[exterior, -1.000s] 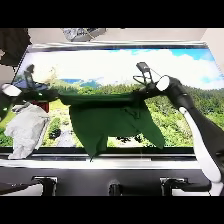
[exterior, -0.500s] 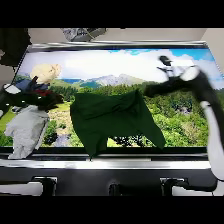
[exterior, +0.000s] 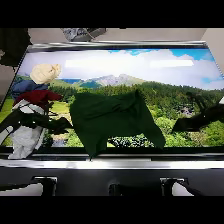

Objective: Fold the shirts.

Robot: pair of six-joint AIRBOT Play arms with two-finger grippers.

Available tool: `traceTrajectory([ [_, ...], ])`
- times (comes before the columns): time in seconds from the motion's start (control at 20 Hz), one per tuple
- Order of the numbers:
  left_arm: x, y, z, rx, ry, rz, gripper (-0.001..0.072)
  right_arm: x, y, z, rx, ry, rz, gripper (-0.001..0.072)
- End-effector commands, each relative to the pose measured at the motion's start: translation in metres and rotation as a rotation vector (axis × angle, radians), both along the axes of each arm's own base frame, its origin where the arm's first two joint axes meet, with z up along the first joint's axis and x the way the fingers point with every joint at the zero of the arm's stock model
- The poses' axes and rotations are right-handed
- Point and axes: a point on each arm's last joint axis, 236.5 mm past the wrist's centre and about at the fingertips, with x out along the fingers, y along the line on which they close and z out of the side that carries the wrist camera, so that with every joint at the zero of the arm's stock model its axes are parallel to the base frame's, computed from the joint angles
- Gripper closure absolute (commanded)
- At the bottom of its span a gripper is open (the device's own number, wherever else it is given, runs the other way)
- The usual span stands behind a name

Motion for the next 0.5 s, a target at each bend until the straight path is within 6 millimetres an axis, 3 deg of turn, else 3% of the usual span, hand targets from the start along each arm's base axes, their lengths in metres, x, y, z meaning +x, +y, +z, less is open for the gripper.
traceTrajectory([
  [0.0,0.002,-0.024,-0.017,0.027,-0.047,-0.004,0.0259,-0.032,0.005,-0.027,0.022,0.073,-0.02,0.0043],
  [0.1,0.014,-0.027,-0.02,0.058,-0.093,0.011,0.034,-0.036,0.006,-0.039,0.02,0.077,-0.032,0.0046],
  [0.2,0.021,-0.031,-0.024,0.076,-0.101,0.049,0.0341,-0.039,0.007,-0.054,0.016,0.078,-0.049,0.0046],
  [0.25,0.021,-0.033,-0.026,0.079,-0.102,0.049,0.0375,-0.042,0.009,-0.062,0.016,0.084,-0.056,0.0046],
  [0.3,0.02,-0.035,-0.027,0.079,-0.097,0.045,0.0519,-0.046,0.01,-0.068,0.017,0.092,-0.061,0.0045],
  [0.35,0.02,-0.035,-0.028,0.079,-0.093,0.045,0.0603,-0.051,0.012,-0.075,0.018,0.102,-0.067,0.0045],
  [0.4,0.02,-0.034,-0.029,0.08,-0.094,0.046,0.0676,-0.055,0.016,-0.081,0.029,0.109,-0.076,0.0046],
  [0.45,0.022,-0.034,-0.028,0.081,-0.098,0.048,0.0677,-0.057,0.022,-0.085,0.049,0.114,-0.089,0.0046],
])
